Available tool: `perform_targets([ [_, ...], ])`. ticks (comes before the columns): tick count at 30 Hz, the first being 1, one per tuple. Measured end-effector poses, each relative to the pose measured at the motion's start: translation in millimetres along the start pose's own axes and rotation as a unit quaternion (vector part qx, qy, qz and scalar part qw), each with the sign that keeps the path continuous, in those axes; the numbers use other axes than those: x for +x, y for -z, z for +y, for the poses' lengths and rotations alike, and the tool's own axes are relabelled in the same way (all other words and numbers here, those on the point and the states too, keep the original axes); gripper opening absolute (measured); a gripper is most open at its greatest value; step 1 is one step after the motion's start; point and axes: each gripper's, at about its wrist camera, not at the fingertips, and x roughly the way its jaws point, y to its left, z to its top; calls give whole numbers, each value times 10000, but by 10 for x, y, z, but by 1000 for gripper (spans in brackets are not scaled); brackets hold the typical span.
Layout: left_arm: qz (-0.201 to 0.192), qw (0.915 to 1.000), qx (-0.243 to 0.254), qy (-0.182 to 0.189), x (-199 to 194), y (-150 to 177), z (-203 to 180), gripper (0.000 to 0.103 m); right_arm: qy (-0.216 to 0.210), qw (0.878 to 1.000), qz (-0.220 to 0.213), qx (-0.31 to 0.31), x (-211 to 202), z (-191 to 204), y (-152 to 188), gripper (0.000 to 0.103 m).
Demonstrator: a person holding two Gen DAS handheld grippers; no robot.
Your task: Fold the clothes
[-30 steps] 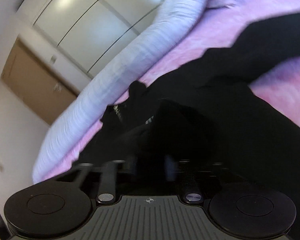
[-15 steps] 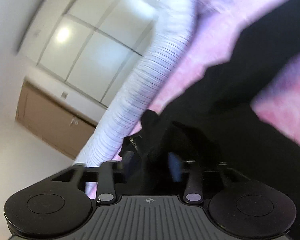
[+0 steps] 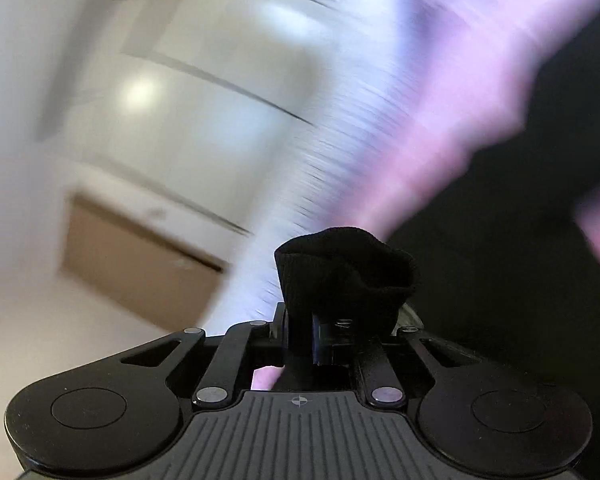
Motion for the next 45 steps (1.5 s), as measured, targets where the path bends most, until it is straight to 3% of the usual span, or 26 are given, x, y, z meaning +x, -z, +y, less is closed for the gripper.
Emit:
perform_targets([
  [1,18,10000,-15,6,3,12,9,82,41,9994,-89,-345,-49,17,23,10],
  [4,83,10000,33,20,46,32,1,82,896,9952,385,66,12,-352,109,11],
  [6,98,9999,49,35,71,29,-17,82,1474,9854,563,633,29,-695,138,20],
  [10,75,9999,-53,91,112,10,10,82,1448,9830,529,1001,-106,-826,103,27],
  [12,50,9998,-164,128,129,-2,62,82,1553,9827,477,889,-197,-714,70,28],
  [15,-28,9988,-444,210,136,-7,209,82,1251,9904,297,513,-254,-502,24,29],
  [19,-66,9975,-624,332,191,48,384,82,1423,9859,824,315,68,-487,36,51],
  [22,310,9953,-514,760,357,150,435,81,1754,9787,1008,342,236,-618,135,48],
  [25,792,9903,-366,1079,523,308,440,80,1553,9853,704,81,101,-563,139,32],
  [28,673,9895,-592,1131,515,389,489,80,1707,9833,622,-67,95,-685,119,31],
  [32,697,9912,-461,1030,485,352,436,80,1746,9824,670,-9,-7,-763,61,31],
  [36,689,9934,-329,861,382,268,401,80,1849,9812,540,75,-201,-688,-1,35],
  [40,429,9968,-239,638,136,200,321,80,1784,9834,220,242,-723,-744,-114,45],
  [45,299,9989,231,273,-8,140,139,80,2496,9638,-854,397,-1548,-1119,-530,56],
])
